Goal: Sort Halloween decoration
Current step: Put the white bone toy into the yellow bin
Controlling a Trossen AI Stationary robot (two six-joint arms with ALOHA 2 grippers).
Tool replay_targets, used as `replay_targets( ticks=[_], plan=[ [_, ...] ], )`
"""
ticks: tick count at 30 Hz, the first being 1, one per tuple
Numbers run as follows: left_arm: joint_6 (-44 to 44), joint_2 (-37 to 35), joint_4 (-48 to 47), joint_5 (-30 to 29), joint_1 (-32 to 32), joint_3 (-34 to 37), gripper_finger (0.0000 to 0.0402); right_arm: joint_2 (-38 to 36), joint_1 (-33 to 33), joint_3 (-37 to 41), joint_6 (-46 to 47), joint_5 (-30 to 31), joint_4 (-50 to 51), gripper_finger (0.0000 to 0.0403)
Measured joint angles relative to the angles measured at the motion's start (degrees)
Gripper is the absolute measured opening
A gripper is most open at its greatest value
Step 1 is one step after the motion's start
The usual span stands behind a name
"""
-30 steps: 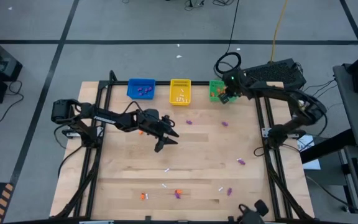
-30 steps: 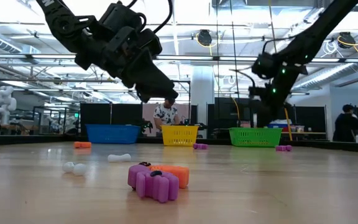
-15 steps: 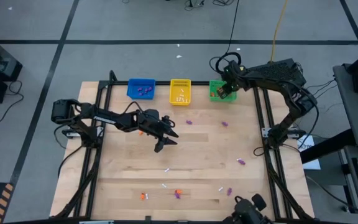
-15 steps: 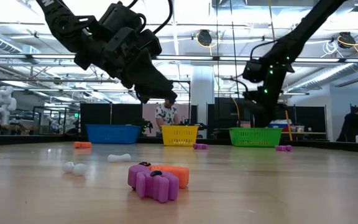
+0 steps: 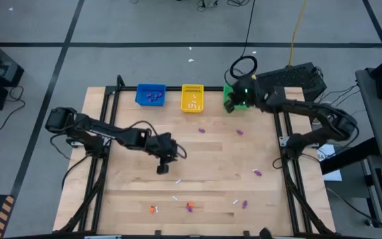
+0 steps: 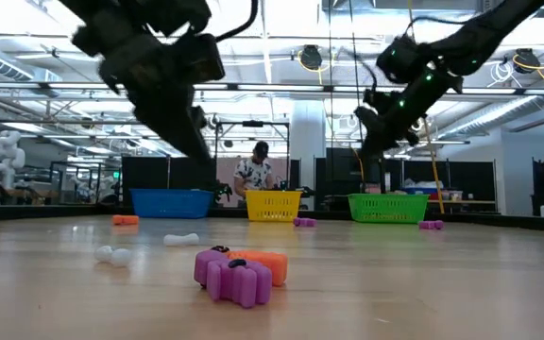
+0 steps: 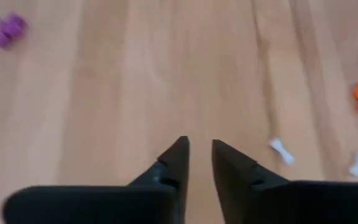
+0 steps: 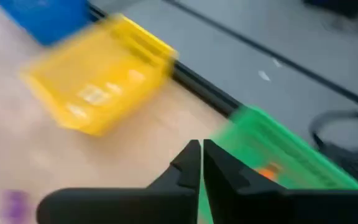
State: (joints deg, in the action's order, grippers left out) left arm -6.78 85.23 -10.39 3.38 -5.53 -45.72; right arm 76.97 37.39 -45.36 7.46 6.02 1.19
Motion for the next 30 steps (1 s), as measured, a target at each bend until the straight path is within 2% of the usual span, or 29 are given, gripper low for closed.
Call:
replay_targets(
  ticks=[3,5,8,10,18,23,30],
  plan=[
    [-5.34,0.02,-2.41,-2.51,-3.75,-0.85,0.0035,-2.22,-5.27,3.2,2.27,0.35,-7.15,0.0015],
    [-9.44,0.02,-2.64,-3.83,-5.94,-1.42,0.002,-3.09,-8.81,3.93,2.76,3.32,-8.95,0.0016],
    [-15.06,0.22,-2.22,-6.46,-9.2,-1.9,0.0013,-3.54,-13.54,3.93,2.49,9.39,-10.63,0.001],
    [-17.08,1.28,-1.75,-8.81,-11.09,-2.35,0.0016,-3.5,-15.23,3.8,1.12,10.75,-12.13,0.0005],
    [-20.65,6.06,2.79,-15.71,-15.89,-2.35,0.0089,-3.5,-16.94,3.76,-0.74,12.11,-13.27,0.0001],
    [-24.26,8.98,3.49,-17.03,-17.66,-2.37,0.0133,-3.45,-17.52,3.76,0.23,12.18,-12.72,0.0001],
    [-29.51,10.03,4.54,-17.45,-20.12,-2.35,0.0153,-3.45,-20.02,3.76,0.24,12.78,-13.52,0.0001]
  ],
)
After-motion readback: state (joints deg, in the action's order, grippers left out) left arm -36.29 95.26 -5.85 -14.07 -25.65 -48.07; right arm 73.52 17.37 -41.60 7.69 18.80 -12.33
